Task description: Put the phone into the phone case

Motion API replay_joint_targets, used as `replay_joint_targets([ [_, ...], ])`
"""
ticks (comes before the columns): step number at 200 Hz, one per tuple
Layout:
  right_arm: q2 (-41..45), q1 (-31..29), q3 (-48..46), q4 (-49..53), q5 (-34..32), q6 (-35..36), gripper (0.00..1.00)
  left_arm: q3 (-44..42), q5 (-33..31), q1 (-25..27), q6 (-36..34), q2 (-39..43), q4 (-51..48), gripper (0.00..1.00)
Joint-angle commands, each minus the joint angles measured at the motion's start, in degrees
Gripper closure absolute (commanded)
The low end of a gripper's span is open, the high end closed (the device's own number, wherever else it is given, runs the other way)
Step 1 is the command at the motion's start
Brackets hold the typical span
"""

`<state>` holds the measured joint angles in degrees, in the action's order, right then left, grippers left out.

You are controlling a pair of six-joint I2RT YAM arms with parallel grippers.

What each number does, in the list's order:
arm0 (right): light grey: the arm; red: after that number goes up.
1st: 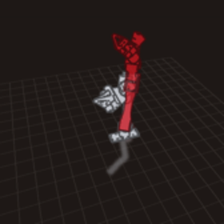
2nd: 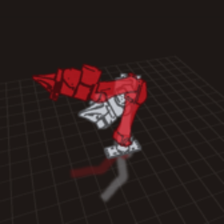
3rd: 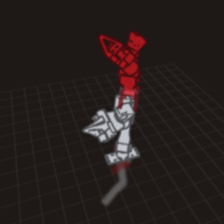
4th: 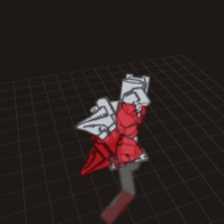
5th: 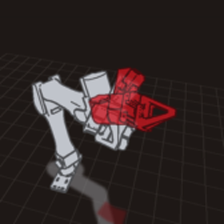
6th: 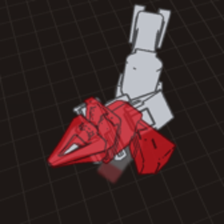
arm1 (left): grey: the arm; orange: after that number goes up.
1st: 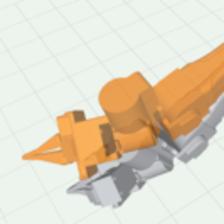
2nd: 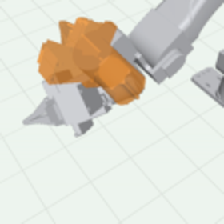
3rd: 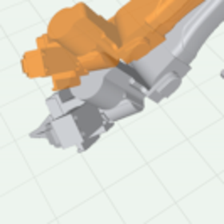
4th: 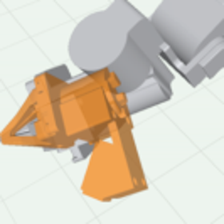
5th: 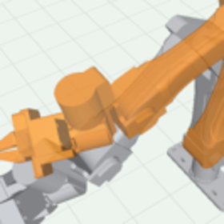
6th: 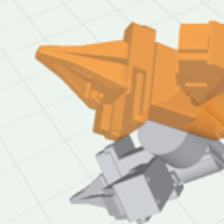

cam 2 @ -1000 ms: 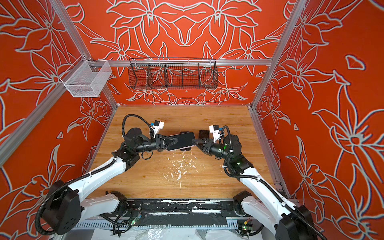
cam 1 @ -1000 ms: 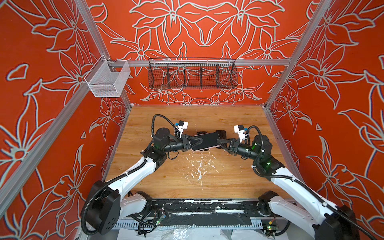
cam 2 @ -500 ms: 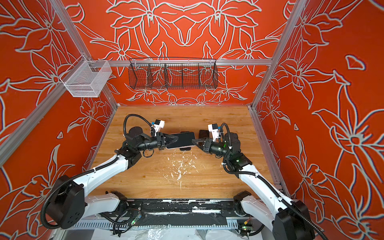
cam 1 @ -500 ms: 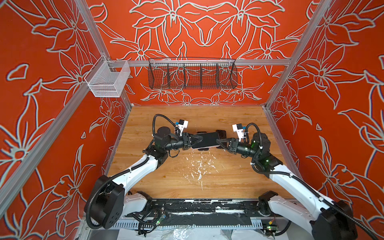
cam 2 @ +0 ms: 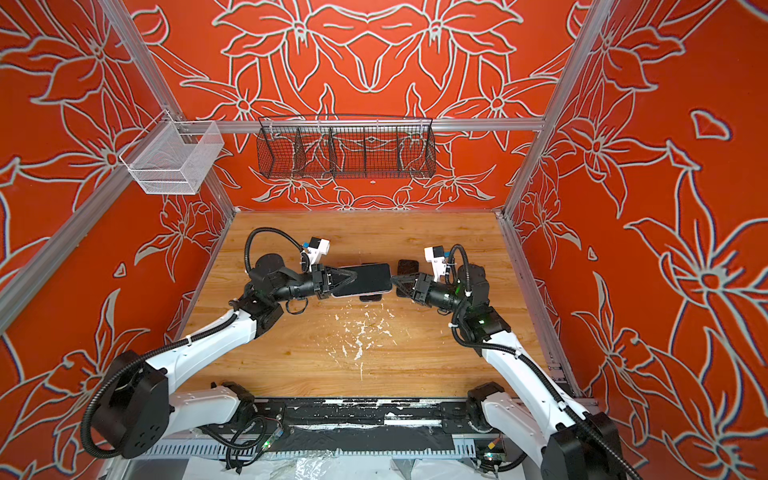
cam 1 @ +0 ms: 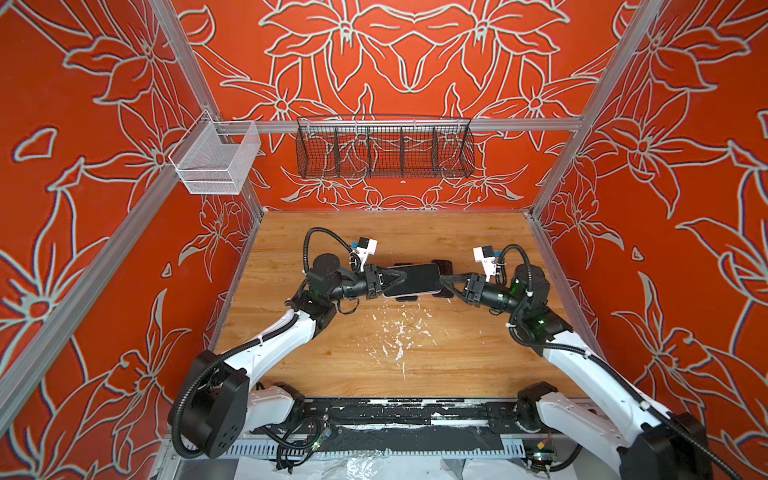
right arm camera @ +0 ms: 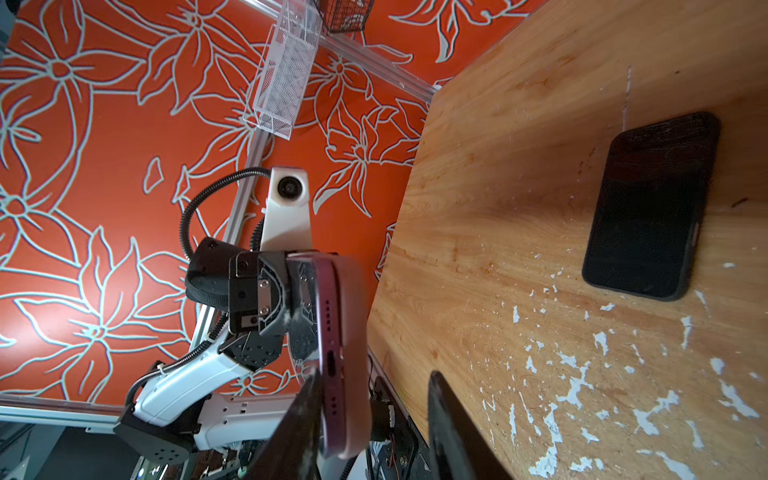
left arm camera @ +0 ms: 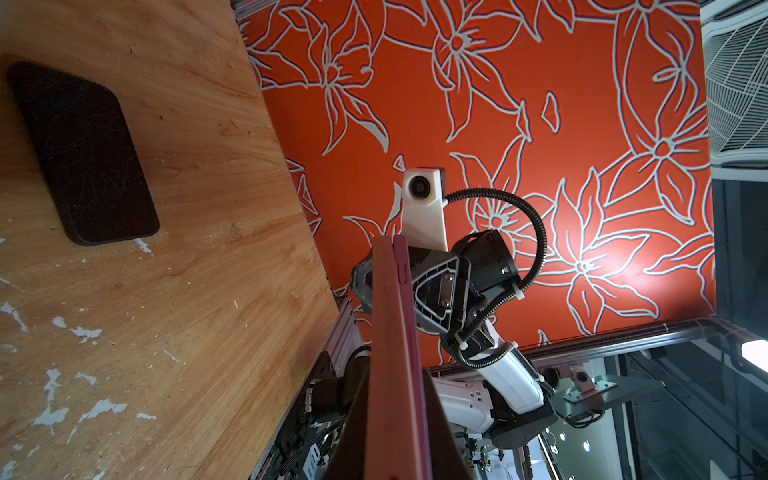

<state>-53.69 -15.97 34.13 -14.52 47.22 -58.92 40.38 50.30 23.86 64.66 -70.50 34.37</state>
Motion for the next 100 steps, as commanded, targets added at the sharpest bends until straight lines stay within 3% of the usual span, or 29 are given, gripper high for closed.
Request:
replay_joint_targets([
  [1, 1.4, 2.7, 1.92, 0.46, 3.68, -0.51, 0.5, 1.6, 4.56, -1.09, -3.93, 3.01, 0.99, 1.0],
  [56, -1.0, 3.46, 3.03, -11.36, 13.04, -5.4, 0.35, 6.62, 15.21, -1.88, -6.52, 0.11, -0.46, 1.0],
  [100, -1.23, 2.96, 3.5, -14.35, 15.48, -6.92, 0.32, 11.48, 17.44, -1.89, -12.18, -1.06, -6.37, 1.0],
])
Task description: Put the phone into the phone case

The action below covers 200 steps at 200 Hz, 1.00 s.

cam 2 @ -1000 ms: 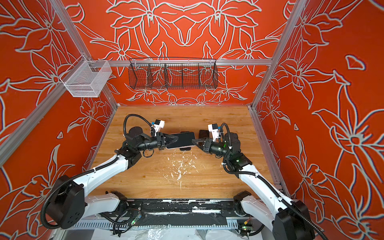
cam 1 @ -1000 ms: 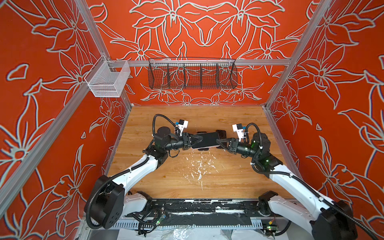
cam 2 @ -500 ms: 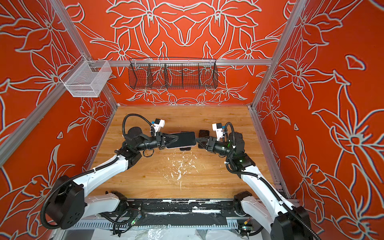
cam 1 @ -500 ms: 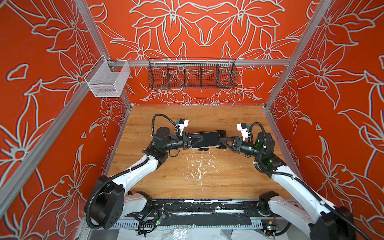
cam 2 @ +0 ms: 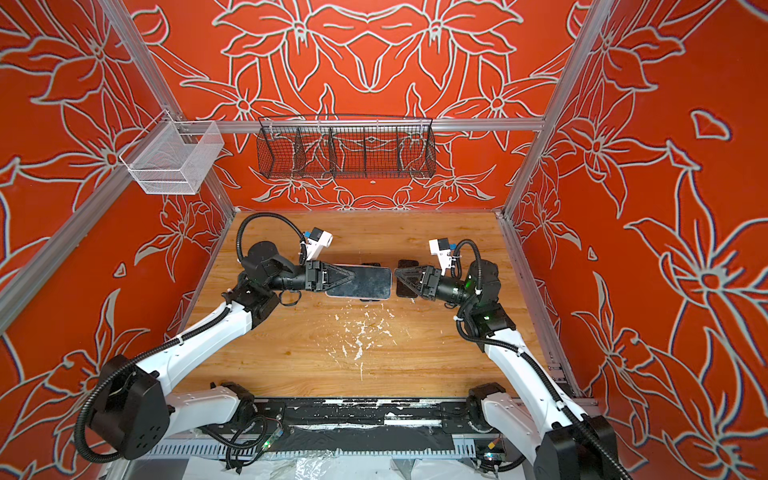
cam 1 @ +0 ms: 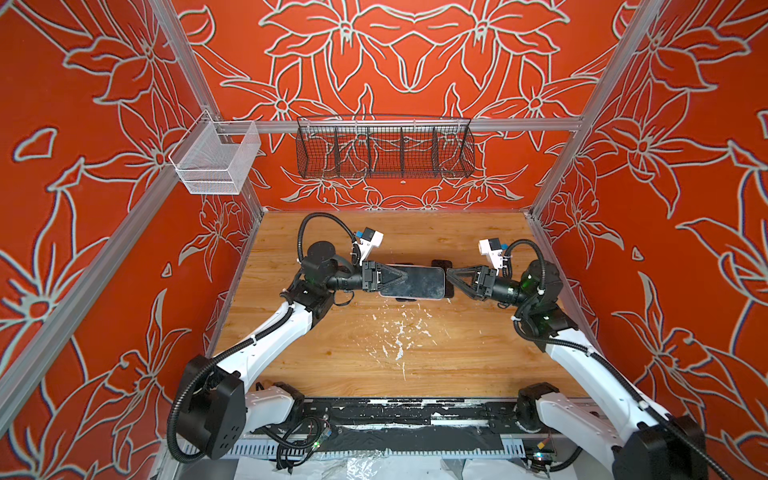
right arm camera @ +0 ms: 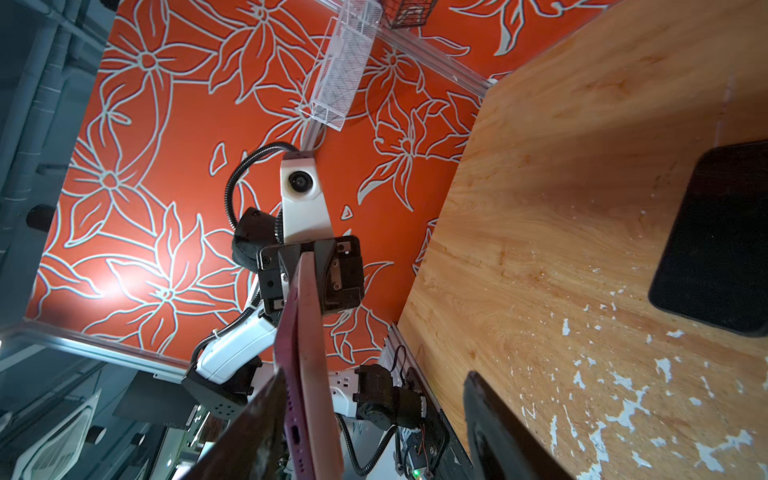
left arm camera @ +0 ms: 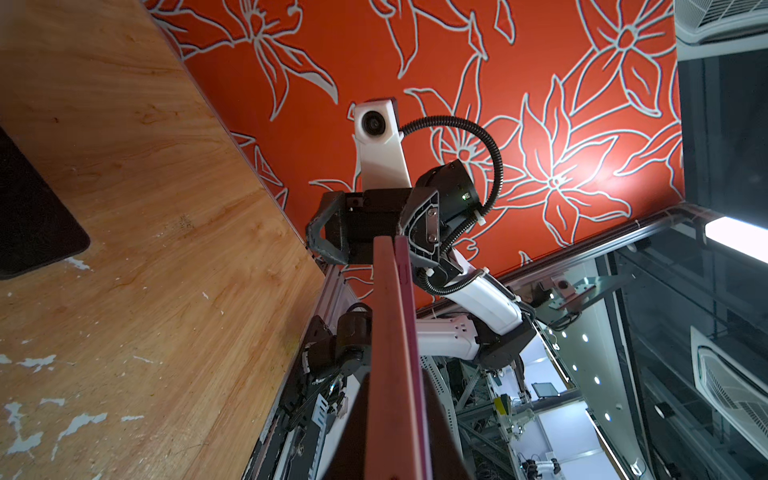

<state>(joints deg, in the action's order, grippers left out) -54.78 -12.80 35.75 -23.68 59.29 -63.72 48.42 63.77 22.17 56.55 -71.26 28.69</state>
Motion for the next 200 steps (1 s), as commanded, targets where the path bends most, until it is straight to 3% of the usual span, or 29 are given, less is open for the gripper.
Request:
replay_joint_targets([
  [1, -0.14, -0.3, 1.88, -5.35, 3.44, -2.2, 0.32, 3.61, 3.98, -0.2, -4.21, -0.38, -0.84, 1.0],
  [73, -3.57, -3.61, 3.42, -15.66, 2.7, -9.22, 0.43, 6.24, 6.02, -0.08, -4.14, -4.85, 0.99, 1.0],
  [120, -4.63, -4.78, 4.93, -14.84, 2.4, -8.58, 0.72, 6.55, 6.12, -0.03, -5.65, -6.07, 0.26, 1.0],
  [153, -4.29, -4.78, 4.42, -13.42, 2.42, -7.57, 0.81, 6.6, 6.29, -0.04, -5.2, -7.21, 1.31, 1.0],
  [188, -4.63, -4.87, 3.37, -12.05, 1.82, -5.71, 0.98, 7.1, 6.19, -0.05, -2.67, -8.8, 4.23, 1.0],
  [200, -4.12, -4.96, 3.77, -6.84, 0.65, -2.3, 1.0, 7.05, 6.12, -0.03, 0.12, -9.48, 7.51, 0.94],
])
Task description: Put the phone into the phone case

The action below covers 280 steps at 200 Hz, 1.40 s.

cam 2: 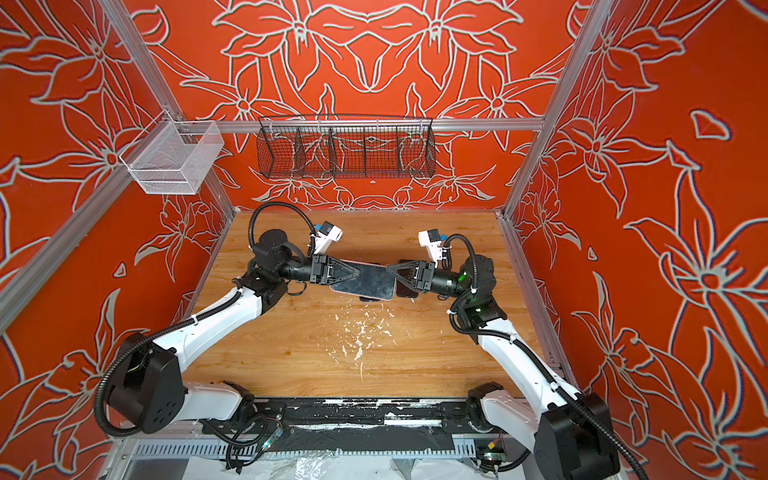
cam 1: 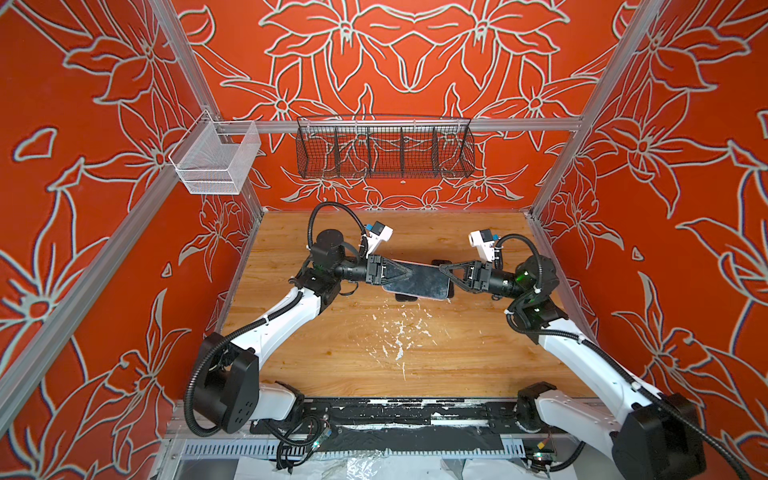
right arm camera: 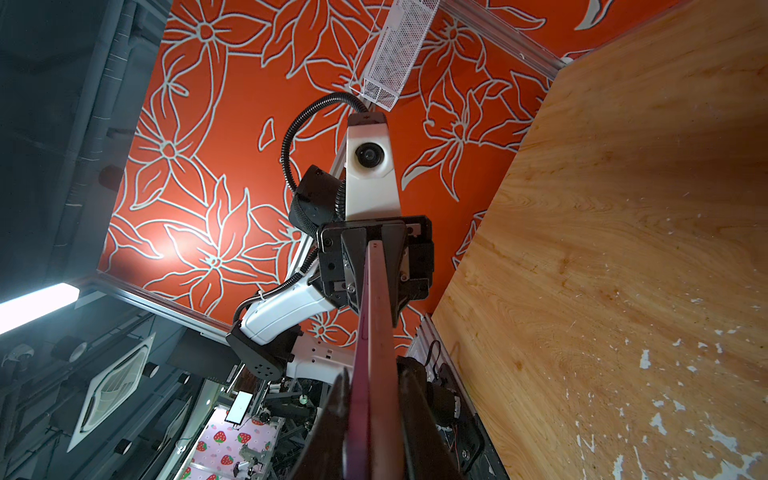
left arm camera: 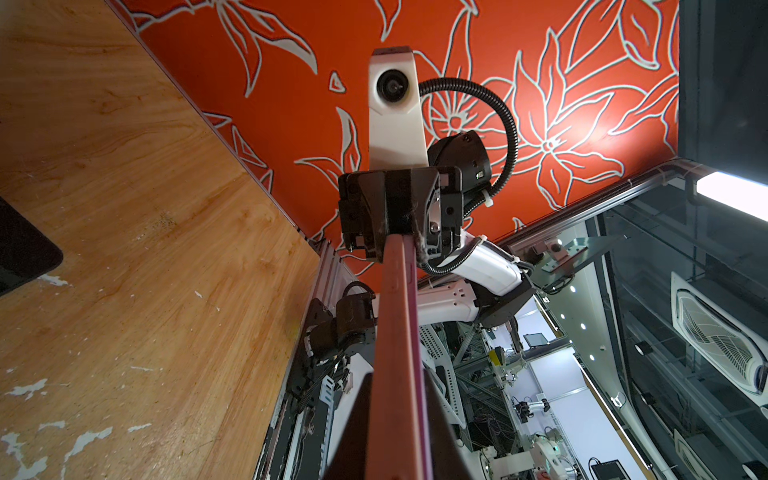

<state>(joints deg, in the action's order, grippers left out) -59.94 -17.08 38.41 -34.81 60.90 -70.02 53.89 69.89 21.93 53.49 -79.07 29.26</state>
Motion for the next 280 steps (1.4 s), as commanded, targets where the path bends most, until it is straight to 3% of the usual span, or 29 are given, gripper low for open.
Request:
replay_joint_targets([
  [1, 1.13, -0.67, 1.12, 4.56, -1.14, 4.31, 1.0, 1.53, -0.01, 0.21, 3.5, -1.73, 7.3, 0.94],
  [52, 3.64, -1.63, 2.5, 22.53, -12.41, 14.44, 1.0, -0.48, -3.9, 0.73, 23.75, -6.6, 31.16, 0.59],
  [82, 4.22, -1.82, 1.29, 24.47, -18.41, 14.45, 1.0, -2.82, -9.86, 1.41, 31.53, -9.23, 40.35, 0.55],
  [115, 4.54, -2.86, -1.58, 22.23, -22.33, 12.23, 1.0, -6.15, -17.63, 2.81, 35.18, -9.54, 44.25, 0.6],
  [139, 4.4, -4.15, -2.89, 21.02, -23.4, 11.57, 1.0, -6.02, -19.24, 4.31, 32.45, -7.8, 40.3, 0.71],
  [194, 0.83, -6.59, -2.95, 18.46, -19.07, 12.12, 1.0, -3.79, -18.27, 5.93, 26.42, -4.43, 32.0, 0.73],
  [264, 3.59, -6.22, -0.23, 21.18, -11.43, 14.87, 1.0, -1.9, -13.5, 4.65, 22.56, -4.45, 27.59, 0.97],
  [280, 4.21, -5.54, 0.86, 21.73, -9.36, 14.84, 0.91, -2.6, -12.99, 3.54, 21.34, -3.75, 26.36, 1.0],
])
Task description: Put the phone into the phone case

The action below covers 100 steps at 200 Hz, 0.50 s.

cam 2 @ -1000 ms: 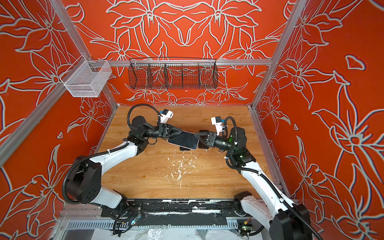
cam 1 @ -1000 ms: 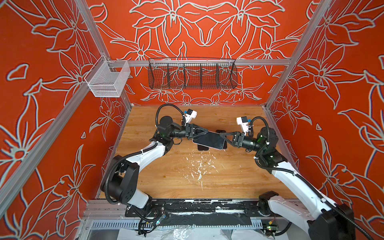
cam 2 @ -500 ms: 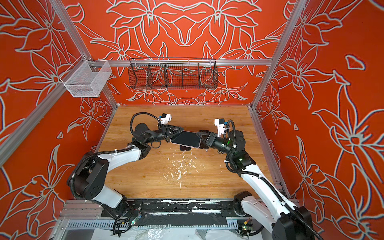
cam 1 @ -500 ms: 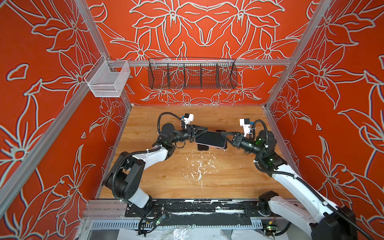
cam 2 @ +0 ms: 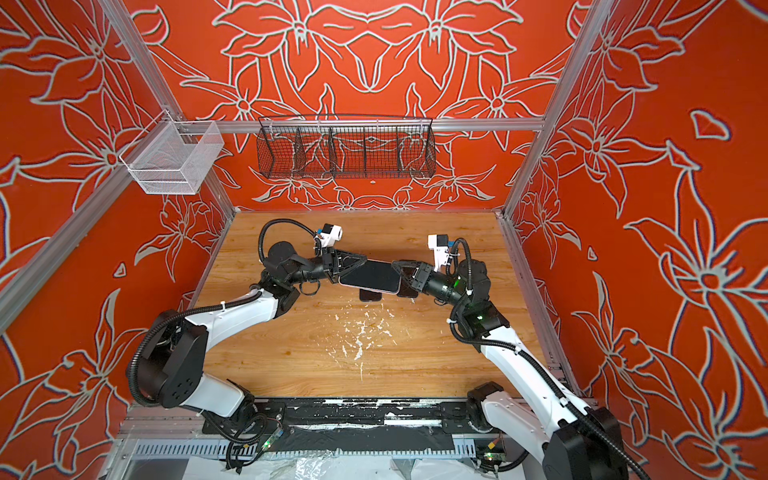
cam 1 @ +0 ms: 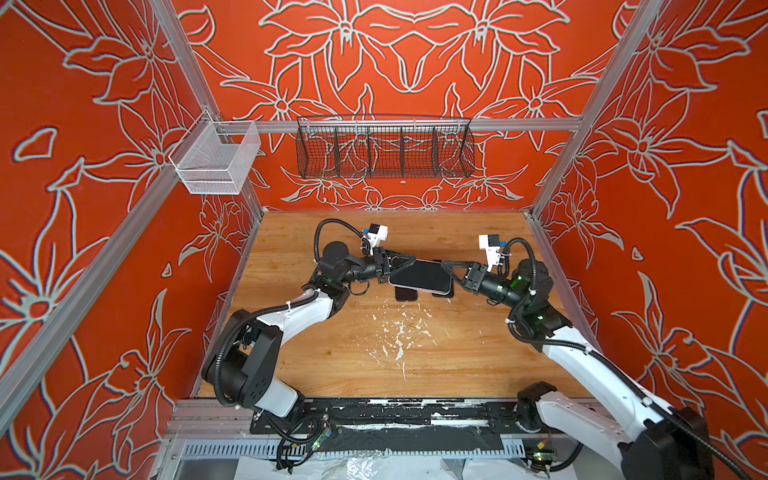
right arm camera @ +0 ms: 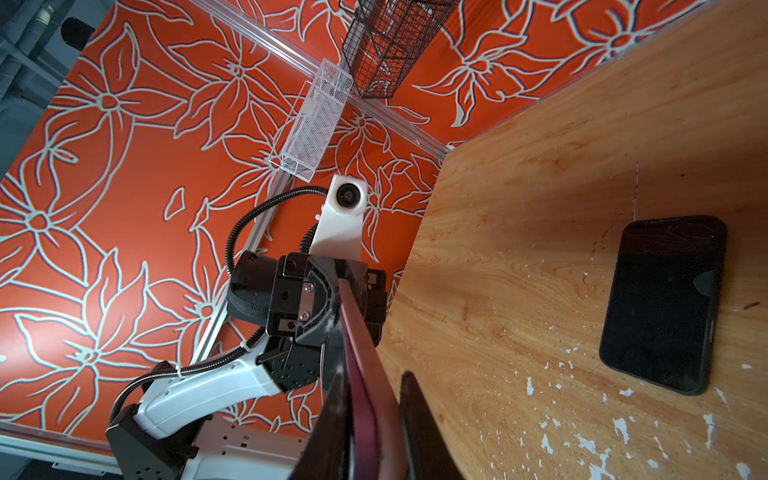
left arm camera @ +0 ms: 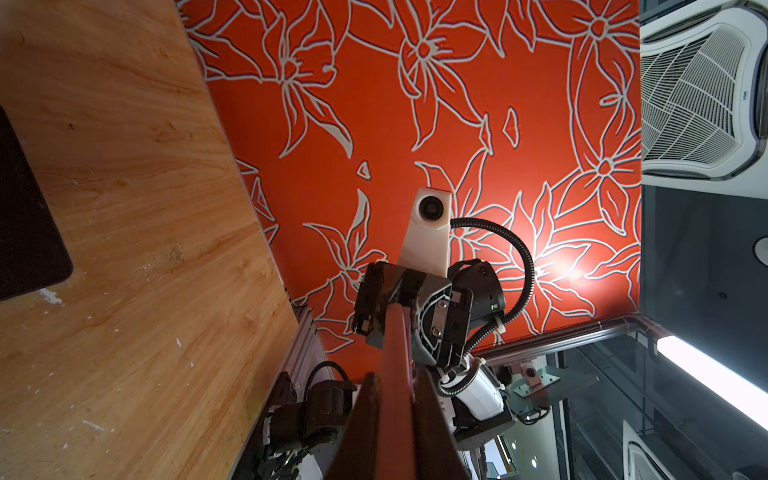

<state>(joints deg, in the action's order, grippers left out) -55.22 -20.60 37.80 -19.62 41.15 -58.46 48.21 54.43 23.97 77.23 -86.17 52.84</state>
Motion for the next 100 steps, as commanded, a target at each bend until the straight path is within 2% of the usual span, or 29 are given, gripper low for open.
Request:
replay_joint_targets([
  [1, -0.51, -2.0, 1.52, 6.53, 10.46, 3.23, 0.9, 3.01, 2.49, 1.43, -2.46, 3.37, 2.79, 1.0],
  [39, -1.78, -1.03, 1.75, 0.18, 14.84, -1.86, 0.64, 2.35, 3.54, -0.62, -4.6, 4.7, 1.41, 1.0],
  [62, -2.77, -0.81, 1.84, -3.96, 16.72, -5.31, 0.51, 2.76, 4.24, -1.14, -5.06, 4.84, 1.65, 1.0],
  [100, -2.48, -0.47, 2.75, -6.74, 18.53, -8.66, 0.49, 3.5, 5.48, -1.62, -5.73, 3.99, 1.6, 1.0],
])
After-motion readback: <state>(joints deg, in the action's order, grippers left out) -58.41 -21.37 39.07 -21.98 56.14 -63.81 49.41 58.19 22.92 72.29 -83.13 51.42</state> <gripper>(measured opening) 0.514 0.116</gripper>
